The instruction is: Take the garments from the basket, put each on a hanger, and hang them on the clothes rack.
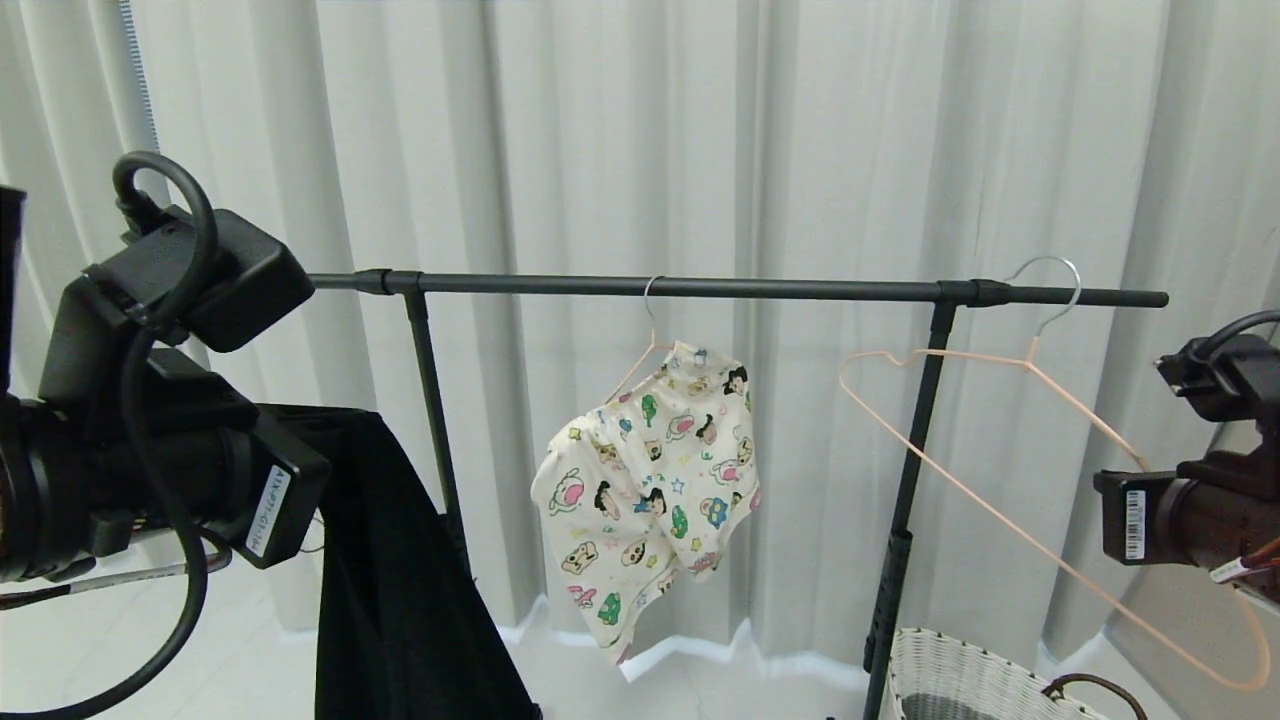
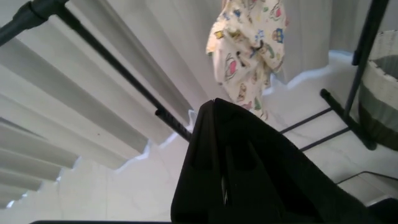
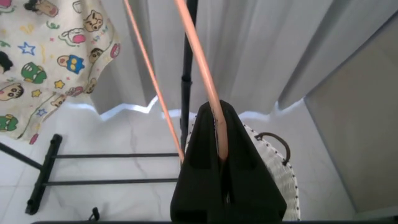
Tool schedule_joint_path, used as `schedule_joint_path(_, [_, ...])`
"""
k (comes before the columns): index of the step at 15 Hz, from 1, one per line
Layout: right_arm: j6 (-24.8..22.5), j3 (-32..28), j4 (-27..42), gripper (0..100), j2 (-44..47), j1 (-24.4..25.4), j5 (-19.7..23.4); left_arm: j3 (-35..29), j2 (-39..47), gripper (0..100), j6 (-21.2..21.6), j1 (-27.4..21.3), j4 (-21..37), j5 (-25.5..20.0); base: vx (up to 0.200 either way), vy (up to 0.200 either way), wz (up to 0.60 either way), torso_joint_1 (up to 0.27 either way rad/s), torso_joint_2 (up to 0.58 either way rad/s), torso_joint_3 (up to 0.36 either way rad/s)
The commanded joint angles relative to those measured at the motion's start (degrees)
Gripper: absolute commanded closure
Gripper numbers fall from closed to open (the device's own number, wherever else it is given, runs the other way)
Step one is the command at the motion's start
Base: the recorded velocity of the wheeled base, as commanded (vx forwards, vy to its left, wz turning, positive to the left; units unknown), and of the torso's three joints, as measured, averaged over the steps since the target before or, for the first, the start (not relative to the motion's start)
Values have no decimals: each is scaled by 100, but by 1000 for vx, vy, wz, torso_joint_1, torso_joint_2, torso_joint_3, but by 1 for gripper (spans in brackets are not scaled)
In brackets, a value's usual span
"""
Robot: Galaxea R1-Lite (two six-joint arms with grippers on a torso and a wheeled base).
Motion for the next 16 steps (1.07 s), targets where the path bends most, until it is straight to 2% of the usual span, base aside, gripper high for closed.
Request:
schedule_joint_path(1, [-1,103,1,100,-80,100,-4,11,5,100,30,-13,-1,169,0,200,0,7,-2,7])
schedule_joint_path(3, [-1,156,10,100,-142,126,-4,20,5,100,12,-109,-1,388,-100,200,0,0,0,7])
schedule_joint_path(8, [-1,182,1,100,-177,126,-4,55,14,100,21,-136,-1,388,-200,200,0,7,6,-2])
schedule_joint_path(15, [-63,182,1,100,-186,346,5,81,5,100,30,-250,-1,406,0,0,0,0,0,0])
schedule_joint_path(16, [-63,182,1,100,-186,381,5,81,5,100,30,-276,-1,415,-200,0,0,7,7,7])
